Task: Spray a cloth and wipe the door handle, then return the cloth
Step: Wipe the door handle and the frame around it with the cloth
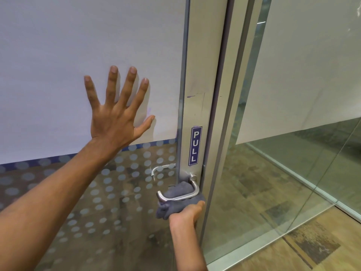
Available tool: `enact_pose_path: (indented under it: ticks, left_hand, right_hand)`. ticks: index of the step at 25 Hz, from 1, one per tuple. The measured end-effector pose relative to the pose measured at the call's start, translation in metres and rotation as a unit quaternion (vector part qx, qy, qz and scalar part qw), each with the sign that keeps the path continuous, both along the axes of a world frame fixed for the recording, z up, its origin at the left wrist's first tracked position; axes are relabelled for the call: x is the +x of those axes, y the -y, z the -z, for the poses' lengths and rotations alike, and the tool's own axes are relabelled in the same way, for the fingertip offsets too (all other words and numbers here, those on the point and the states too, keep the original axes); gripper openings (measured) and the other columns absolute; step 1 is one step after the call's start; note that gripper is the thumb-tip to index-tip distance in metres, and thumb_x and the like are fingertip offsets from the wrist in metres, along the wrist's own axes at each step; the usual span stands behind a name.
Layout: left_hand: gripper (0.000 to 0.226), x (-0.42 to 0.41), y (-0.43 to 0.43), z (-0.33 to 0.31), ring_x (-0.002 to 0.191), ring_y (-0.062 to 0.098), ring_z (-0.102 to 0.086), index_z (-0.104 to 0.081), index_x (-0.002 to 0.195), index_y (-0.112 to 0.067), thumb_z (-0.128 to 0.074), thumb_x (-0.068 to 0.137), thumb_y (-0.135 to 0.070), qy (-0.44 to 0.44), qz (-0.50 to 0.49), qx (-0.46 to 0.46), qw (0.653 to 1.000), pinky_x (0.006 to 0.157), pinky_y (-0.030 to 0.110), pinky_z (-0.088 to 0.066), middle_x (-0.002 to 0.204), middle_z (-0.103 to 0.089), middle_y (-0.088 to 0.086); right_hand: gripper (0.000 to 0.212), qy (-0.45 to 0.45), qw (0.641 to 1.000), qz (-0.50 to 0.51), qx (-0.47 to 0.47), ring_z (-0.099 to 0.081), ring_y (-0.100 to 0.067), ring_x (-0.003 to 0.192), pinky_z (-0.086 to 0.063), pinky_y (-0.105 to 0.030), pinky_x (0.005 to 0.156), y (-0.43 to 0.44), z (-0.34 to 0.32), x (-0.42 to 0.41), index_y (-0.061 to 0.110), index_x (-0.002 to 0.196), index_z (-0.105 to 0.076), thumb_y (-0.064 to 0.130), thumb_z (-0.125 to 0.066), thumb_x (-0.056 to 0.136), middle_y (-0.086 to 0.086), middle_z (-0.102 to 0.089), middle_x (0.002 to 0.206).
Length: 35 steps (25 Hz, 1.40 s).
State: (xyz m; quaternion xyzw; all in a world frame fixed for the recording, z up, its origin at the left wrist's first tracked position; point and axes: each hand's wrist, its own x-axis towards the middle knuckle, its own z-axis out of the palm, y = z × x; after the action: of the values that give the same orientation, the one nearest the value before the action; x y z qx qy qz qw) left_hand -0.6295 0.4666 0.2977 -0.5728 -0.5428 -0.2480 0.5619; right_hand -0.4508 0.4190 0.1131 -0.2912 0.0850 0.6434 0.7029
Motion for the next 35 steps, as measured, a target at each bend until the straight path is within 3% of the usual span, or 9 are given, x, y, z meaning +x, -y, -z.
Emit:
enact_pose_path:
  ticks: [4,9,16,20,23,26,30,32,35]
  left_hand:
    - [0.088,0.000,0.000,0.000,0.151,0.043,-0.017,-0.008,0.165,-0.023,-0.028,0.096,-0.076,0.000,-0.005,0.000,1.000,0.107,0.078,-0.014,0.169,-0.011,0.010]
    - [0.087,0.000,0.001,-0.001,0.151,0.044,-0.018,-0.009,0.165,-0.023,-0.028,0.097,-0.075,0.003,-0.004,0.001,1.000,0.107,0.078,-0.014,0.169,-0.012,0.011]
    - [0.087,-0.002,-0.002,0.000,0.151,0.044,-0.017,-0.008,0.165,-0.024,-0.029,0.097,-0.075,0.007,0.005,0.004,1.000,0.107,0.078,-0.014,0.169,-0.012,0.010]
    - [0.087,0.001,0.000,-0.001,0.150,0.044,-0.019,-0.009,0.165,-0.024,-0.029,0.097,-0.075,0.005,0.008,0.000,1.000,0.106,0.079,-0.015,0.168,-0.014,0.011]
    - [0.087,0.000,0.000,-0.002,0.151,0.044,-0.017,-0.007,0.165,-0.025,-0.028,0.097,-0.075,0.010,0.012,-0.003,1.000,0.106,0.079,-0.014,0.168,-0.012,0.010]
    - [0.088,0.000,0.000,0.000,0.151,0.043,-0.016,-0.007,0.165,-0.024,-0.028,0.096,-0.076,0.011,0.014,-0.003,1.000,0.107,0.078,-0.014,0.169,-0.011,0.010]
    - [0.088,0.000,0.000,-0.001,0.151,0.044,-0.017,-0.007,0.165,-0.024,-0.029,0.096,-0.076,0.006,0.008,-0.004,1.000,0.107,0.078,-0.014,0.169,-0.011,0.010]
    - [0.088,0.000,0.000,-0.001,0.151,0.043,-0.016,-0.006,0.165,-0.024,-0.028,0.097,-0.075,0.009,0.012,-0.003,1.000,0.107,0.078,-0.013,0.169,-0.010,0.010]
    - [0.088,0.001,0.000,-0.001,0.151,0.044,-0.016,-0.006,0.165,-0.024,-0.028,0.097,-0.075,0.008,0.012,-0.001,1.000,0.107,0.078,-0.014,0.169,-0.009,0.010]
  right_hand:
    - [0.073,-0.062,0.998,-0.026,-0.008,-0.066,-0.027,0.082,-0.050,-0.026,0.075,0.004,-0.015,-0.034,0.009,0.096,-0.073,0.058,-0.019,0.096,-0.014,-0.070,0.090]
    - [0.084,-0.008,0.996,-0.082,-0.034,-0.045,-0.037,0.132,-0.028,-0.043,0.113,0.014,-0.003,-0.047,0.004,0.133,-0.051,0.069,-0.020,0.091,-0.024,-0.052,0.138]
    - [0.052,0.185,0.967,-0.175,0.011,-0.050,-0.036,0.128,-0.031,-0.052,0.115,0.040,0.017,0.028,0.001,0.135,-0.049,0.038,-0.035,0.101,-0.023,-0.054,0.137]
    - [0.038,0.483,0.871,0.000,0.087,-0.056,-0.025,0.120,-0.040,-0.037,0.105,0.023,0.005,0.060,0.013,0.126,-0.054,0.036,-0.042,0.099,-0.010,-0.058,0.129]
    - [0.034,0.713,0.687,0.010,0.140,-0.056,-0.023,0.115,-0.035,-0.020,0.092,-0.013,0.005,0.062,0.007,0.123,-0.057,0.027,-0.046,0.098,-0.006,-0.059,0.117]
    - [0.035,0.765,0.622,-0.026,0.167,-0.050,-0.012,0.123,-0.034,-0.011,0.097,-0.032,0.028,0.055,0.012,0.130,-0.054,0.027,-0.049,0.098,0.000,-0.054,0.131]
    - [0.016,0.612,0.779,-0.009,0.136,-0.060,-0.001,0.095,-0.040,0.003,0.076,-0.039,0.043,0.051,0.036,0.104,-0.061,0.029,-0.047,0.099,0.011,-0.064,0.106]
    - [0.017,0.459,0.882,-0.015,0.104,-0.065,-0.007,0.089,-0.049,-0.008,0.076,-0.048,0.037,0.050,0.029,0.104,-0.063,0.024,-0.048,0.099,0.001,-0.069,0.104]
    - [0.025,0.348,0.935,-0.014,0.062,-0.072,-0.009,0.074,-0.055,-0.017,0.065,-0.050,0.035,0.052,0.010,0.104,-0.065,0.022,-0.044,0.100,0.001,-0.076,0.086]
